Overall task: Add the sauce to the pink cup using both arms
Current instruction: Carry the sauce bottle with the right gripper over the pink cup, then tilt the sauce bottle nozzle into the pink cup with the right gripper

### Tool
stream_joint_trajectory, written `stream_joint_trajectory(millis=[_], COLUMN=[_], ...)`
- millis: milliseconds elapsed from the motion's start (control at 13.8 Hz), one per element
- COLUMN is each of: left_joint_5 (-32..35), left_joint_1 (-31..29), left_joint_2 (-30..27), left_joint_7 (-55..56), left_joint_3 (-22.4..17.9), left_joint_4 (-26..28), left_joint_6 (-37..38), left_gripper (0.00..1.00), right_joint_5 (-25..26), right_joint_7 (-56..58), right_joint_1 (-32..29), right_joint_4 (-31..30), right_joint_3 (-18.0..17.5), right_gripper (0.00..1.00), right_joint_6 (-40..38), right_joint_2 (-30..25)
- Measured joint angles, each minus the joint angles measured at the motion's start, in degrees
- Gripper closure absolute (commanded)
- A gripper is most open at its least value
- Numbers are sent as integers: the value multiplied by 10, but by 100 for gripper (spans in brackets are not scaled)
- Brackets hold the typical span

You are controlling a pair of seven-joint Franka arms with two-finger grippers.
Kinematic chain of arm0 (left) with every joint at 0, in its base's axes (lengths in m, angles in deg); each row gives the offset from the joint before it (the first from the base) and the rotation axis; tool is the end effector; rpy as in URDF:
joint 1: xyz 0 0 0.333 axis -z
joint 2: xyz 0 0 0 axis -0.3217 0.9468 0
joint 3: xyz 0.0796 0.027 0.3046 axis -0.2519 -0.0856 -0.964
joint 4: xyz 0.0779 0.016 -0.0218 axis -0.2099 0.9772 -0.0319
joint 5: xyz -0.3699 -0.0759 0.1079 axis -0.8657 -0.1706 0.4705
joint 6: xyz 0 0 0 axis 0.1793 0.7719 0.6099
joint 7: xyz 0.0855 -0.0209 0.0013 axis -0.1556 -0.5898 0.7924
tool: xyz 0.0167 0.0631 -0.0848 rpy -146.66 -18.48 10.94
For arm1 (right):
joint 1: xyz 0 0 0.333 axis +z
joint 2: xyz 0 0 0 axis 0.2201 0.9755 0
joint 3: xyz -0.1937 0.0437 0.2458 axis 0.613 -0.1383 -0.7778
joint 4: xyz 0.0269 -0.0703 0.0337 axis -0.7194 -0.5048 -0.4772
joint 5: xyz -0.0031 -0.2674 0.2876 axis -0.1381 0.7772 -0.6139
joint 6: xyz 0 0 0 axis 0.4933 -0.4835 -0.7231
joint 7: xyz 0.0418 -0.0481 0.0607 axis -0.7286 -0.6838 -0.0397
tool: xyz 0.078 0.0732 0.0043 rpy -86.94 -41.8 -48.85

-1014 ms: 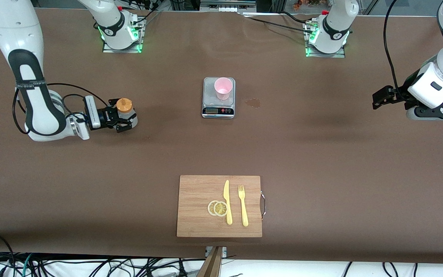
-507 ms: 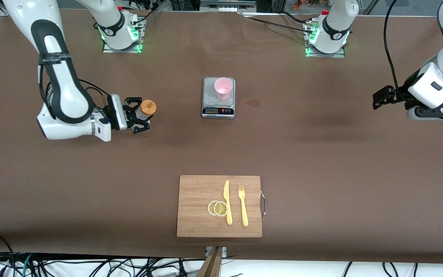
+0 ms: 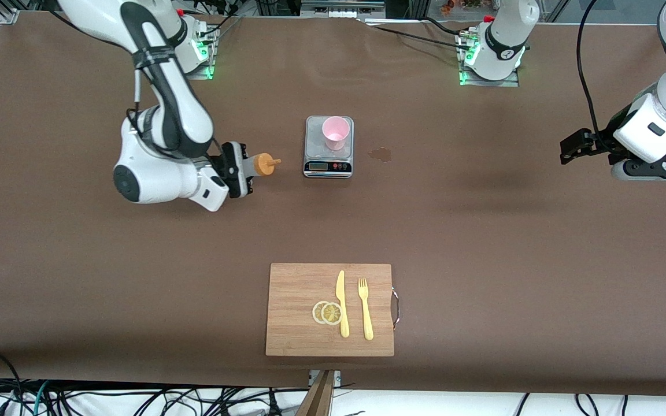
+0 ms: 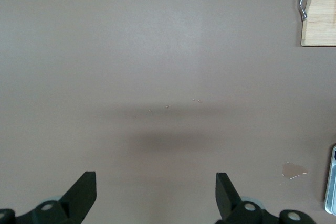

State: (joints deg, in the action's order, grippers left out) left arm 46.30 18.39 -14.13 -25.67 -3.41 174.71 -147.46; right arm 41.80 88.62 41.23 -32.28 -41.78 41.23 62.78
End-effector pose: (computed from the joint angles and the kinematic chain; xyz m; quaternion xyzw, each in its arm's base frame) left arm 0.5616 -0.0293 0.5574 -0.9994 -0.0097 0.0332 0.0058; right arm 0.5444 0.2587 0.2856 -0.6707 -0.6796 0.0232 0.2962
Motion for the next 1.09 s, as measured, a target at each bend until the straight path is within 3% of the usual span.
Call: stream_joint_trajectory(millis=[362,1086], left_joint_5=[0,0], left_joint_1=[0,0], left_joint_2=[0,0], left_joint_7=[0,0], left_joint_3=[1,2], left_joint_4=[0,-1], left_joint_6=[5,14], left_gripper=[0,0], right_joint_5=[101,226], right_joint_7=[-174,-415], right_joint_1=[61,169], right_joint_4=[20,25], right_joint_3=[0,-7], right_gripper=[100,100], right_joint_6=[0,-7], right_joint_2=[0,-5])
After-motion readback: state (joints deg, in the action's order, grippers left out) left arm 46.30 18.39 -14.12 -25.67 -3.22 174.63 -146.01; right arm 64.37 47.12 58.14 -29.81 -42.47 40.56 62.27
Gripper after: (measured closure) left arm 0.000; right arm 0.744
